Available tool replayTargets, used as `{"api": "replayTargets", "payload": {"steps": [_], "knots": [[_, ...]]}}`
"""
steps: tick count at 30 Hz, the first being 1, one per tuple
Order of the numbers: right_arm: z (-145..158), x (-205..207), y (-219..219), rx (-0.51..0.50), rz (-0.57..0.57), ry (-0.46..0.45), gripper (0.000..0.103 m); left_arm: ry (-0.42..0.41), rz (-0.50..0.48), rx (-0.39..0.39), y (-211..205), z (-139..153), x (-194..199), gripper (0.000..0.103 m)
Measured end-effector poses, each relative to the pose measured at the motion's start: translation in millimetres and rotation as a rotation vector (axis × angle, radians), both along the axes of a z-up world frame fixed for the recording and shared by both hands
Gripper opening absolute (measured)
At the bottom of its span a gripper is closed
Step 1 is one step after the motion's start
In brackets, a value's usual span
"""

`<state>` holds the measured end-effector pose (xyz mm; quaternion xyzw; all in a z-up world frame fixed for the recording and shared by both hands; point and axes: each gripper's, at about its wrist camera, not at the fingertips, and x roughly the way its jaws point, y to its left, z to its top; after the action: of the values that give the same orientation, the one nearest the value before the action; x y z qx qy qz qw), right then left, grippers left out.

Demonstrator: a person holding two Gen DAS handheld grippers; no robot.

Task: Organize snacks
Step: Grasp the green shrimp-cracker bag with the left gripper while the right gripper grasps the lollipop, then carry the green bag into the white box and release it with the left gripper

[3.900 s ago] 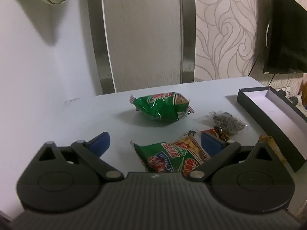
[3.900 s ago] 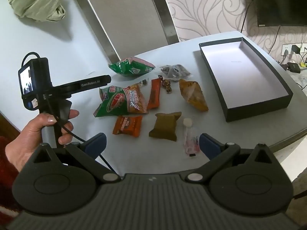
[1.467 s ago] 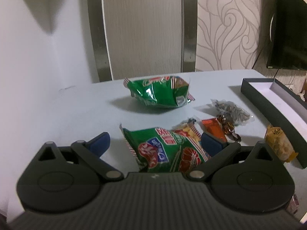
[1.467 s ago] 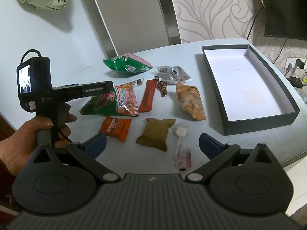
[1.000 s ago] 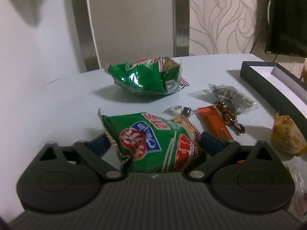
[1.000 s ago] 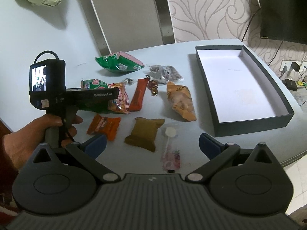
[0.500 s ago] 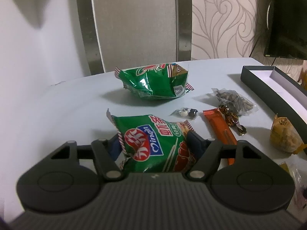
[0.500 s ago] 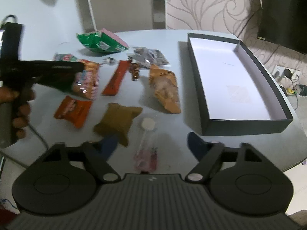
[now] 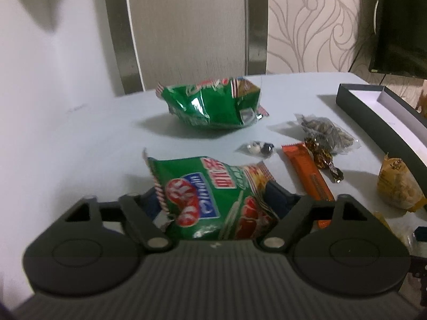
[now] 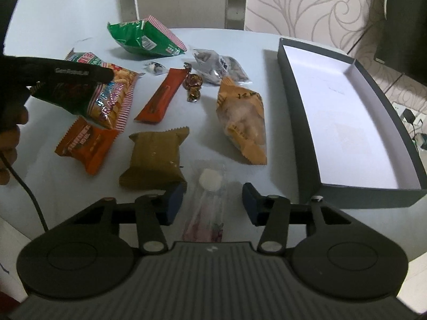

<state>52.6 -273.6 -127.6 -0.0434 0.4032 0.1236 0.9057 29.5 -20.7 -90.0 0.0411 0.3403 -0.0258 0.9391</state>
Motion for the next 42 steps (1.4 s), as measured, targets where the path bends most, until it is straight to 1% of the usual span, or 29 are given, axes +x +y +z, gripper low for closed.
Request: {"api": "replayTargets", "payload": {"steps": [1,2,3,5,7,10,13,16,22,26,31,37,40,42], "knots": [[0,-1,0,-0.002,0.010,-0.001,0.048,0.002,-0.002,0.006,-1,-2,1,0.086],[0,-2,2,-0.005,0.026,-0.003,0.040,-0.009,-0.011,0.021,-3,-3,0,0.085],[1,-2,3,-0.008,0.039,-0.003,0.033,-0.027,-0.024,0.033,-5,-4,-1,0.082],[2,-4,5,-0.018,0.053,-0.002,0.027,-0.052,-0.037,0.038,-7,-3,-5,0.077],[2,-6,6,-0.025,0.058,0.000,0.026,-0.056,-0.037,0.024,-4,-1,-6,0.073],[3,-7,2,-0.016,0.044,0.006,0.024,-0.064,-0.036,0.012,-2,2,-9,0.070],[6,-10,-2,-0.003,0.035,0.006,0.023,-0.071,-0.033,0.016,-2,4,-11,0.068],[13,-10,-3,0.010,0.029,-0.011,0.023,-0.077,-0.027,-0.009,-1,10,-12,0.068],[28,-13,-3,0.026,0.034,-0.043,0.023,-0.112,-0.057,-0.037,-9,31,-10,0.067],[44,-14,-4,0.039,0.040,-0.078,0.023,-0.136,-0.108,-0.041,-29,45,-5,0.067],[63,-10,-15,0.036,0.028,-0.119,0.023,-0.157,-0.177,-0.054,-65,60,6,0.067],[81,3,-50,0.023,-0.044,-0.153,0.023,-0.185,-0.280,-0.068,-126,71,23,0.066],[82,12,-73,0.015,-0.088,-0.149,0.023,-0.187,-0.314,-0.070,-156,70,32,0.066],[77,17,-87,0.012,-0.112,-0.138,0.023,-0.176,-0.329,-0.071,-176,67,40,0.066]]}}
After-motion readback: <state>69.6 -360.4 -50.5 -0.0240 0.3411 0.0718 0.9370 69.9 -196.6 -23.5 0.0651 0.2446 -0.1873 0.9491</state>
